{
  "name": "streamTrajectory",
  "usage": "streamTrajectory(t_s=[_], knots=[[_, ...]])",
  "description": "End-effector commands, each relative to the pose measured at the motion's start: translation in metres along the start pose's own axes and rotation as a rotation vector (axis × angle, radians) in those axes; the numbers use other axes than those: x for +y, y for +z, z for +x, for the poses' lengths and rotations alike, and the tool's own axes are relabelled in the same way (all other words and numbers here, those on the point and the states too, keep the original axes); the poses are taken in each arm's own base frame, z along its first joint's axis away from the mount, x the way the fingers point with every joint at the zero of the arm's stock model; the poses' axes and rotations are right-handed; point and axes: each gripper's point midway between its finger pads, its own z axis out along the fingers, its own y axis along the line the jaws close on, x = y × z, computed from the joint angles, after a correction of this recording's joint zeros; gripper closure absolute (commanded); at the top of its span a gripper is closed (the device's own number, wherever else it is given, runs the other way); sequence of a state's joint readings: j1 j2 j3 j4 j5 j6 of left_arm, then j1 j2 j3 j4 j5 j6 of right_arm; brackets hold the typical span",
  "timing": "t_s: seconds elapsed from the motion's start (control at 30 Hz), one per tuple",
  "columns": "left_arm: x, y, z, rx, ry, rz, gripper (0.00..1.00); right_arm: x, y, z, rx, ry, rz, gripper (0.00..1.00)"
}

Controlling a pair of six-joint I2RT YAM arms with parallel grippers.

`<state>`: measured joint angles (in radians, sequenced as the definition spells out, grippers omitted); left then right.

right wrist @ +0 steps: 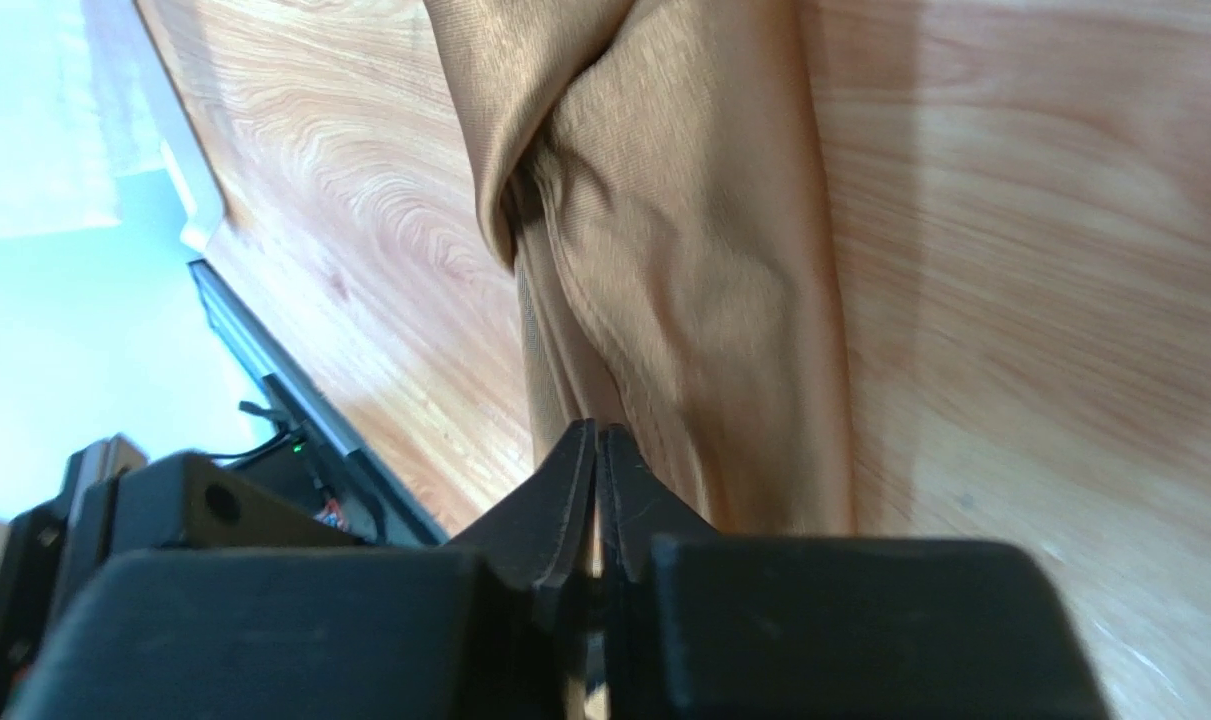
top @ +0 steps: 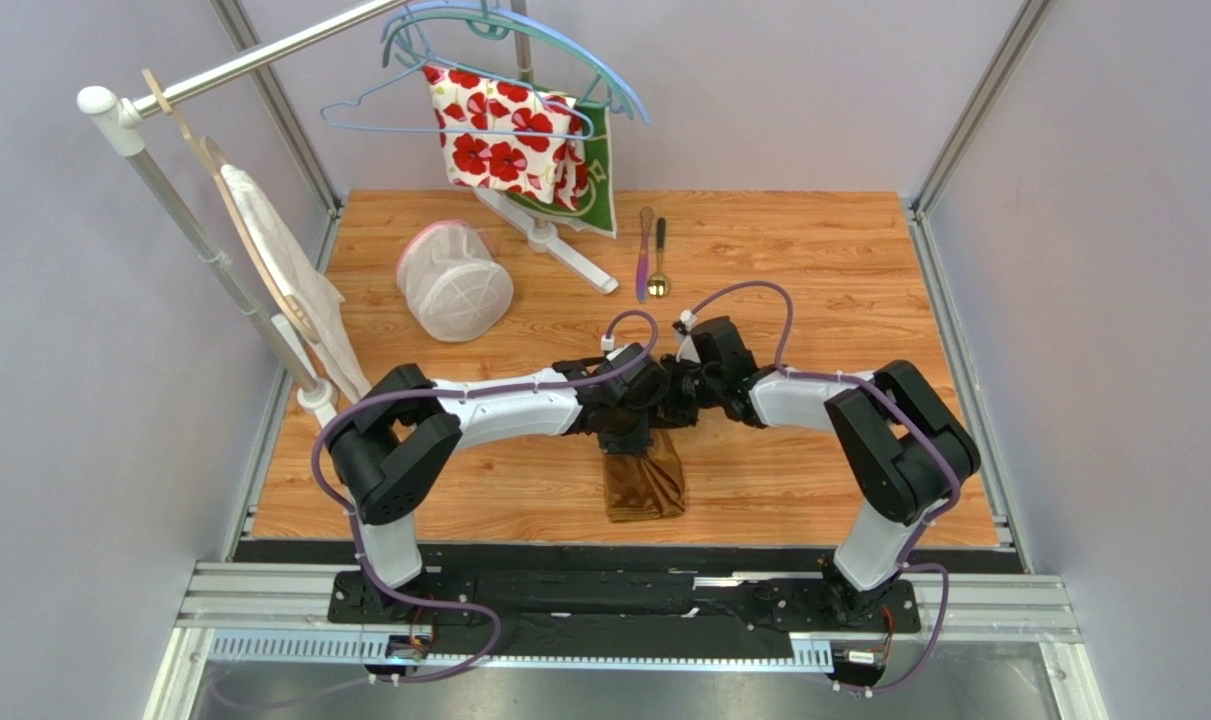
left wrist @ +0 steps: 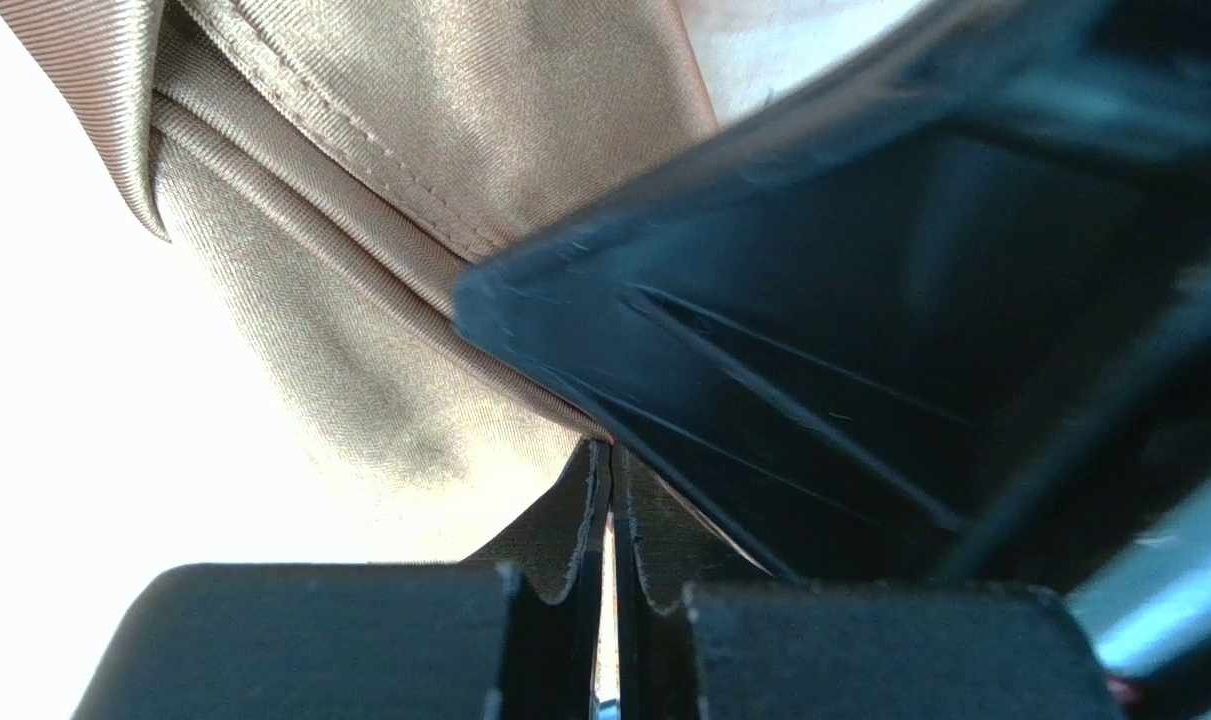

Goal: Fold the napkin into a case and place the utensils inside
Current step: Fold the smaller rectangle-folded napkin at the center of the board.

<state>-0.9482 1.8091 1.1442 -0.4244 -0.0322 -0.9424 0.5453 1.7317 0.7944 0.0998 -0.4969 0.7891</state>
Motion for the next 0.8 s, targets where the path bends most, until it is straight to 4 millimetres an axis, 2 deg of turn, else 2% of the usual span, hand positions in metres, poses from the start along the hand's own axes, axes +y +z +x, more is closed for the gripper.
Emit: streamTrajectory(t_s=[0.0, 0.03, 0.17, 0.2, 0.27, 0.33, 0.37, 0.53, 0.57, 0.6, 0.7, 0.77], knots=[[-0.019, -0.012, -0.022, -0.094, 0.016, 0.066, 0.97, 0.021, -0.032, -0.015, -0.012, -0.034, -0.079, 0.89], [-0.018, -0.012, -0.021, -0.094, 0.013, 0.064, 0.98, 0.026, -0.041, -0.019, -0.026, -0.052, -0.091, 0.84], [-0.018, -0.01, -0.019, -0.09, 0.009, 0.075, 0.98, 0.025, -0.064, -0.017, -0.031, -0.057, -0.101, 0.71], [-0.018, -0.01, -0.019, -0.088, 0.009, 0.077, 0.98, 0.013, -0.069, -0.011, -0.019, -0.045, -0.051, 0.68], [-0.019, -0.01, -0.019, -0.088, 0.009, 0.081, 0.98, 0.007, -0.081, -0.004, -0.036, -0.102, -0.014, 0.59], [-0.02, -0.011, -0.018, -0.085, 0.009, 0.085, 0.98, -0.013, -0.087, 0.012, -0.022, -0.098, 0.053, 0.51], [-0.02, -0.01, -0.018, -0.085, 0.008, 0.087, 0.98, -0.011, -0.095, 0.014, -0.046, -0.135, 0.055, 0.48], [-0.019, -0.008, -0.016, -0.081, 0.004, 0.097, 0.98, -0.025, -0.106, 0.046, -0.053, -0.2, 0.136, 0.41], [-0.019, -0.008, -0.016, -0.079, 0.003, 0.1, 0.98, -0.031, -0.107, 0.048, -0.069, -0.214, 0.171, 0.4], [-0.019, -0.008, -0.016, -0.078, 0.002, 0.103, 0.98, -0.025, -0.109, 0.054, -0.076, -0.256, 0.162, 0.4], [-0.019, -0.007, -0.017, -0.079, -0.008, 0.116, 0.98, -0.028, -0.105, 0.065, -0.08, -0.319, 0.195, 0.39], [-0.019, -0.006, -0.017, -0.079, -0.015, 0.124, 0.98, -0.03, -0.104, 0.062, -0.089, -0.349, 0.241, 0.38]])
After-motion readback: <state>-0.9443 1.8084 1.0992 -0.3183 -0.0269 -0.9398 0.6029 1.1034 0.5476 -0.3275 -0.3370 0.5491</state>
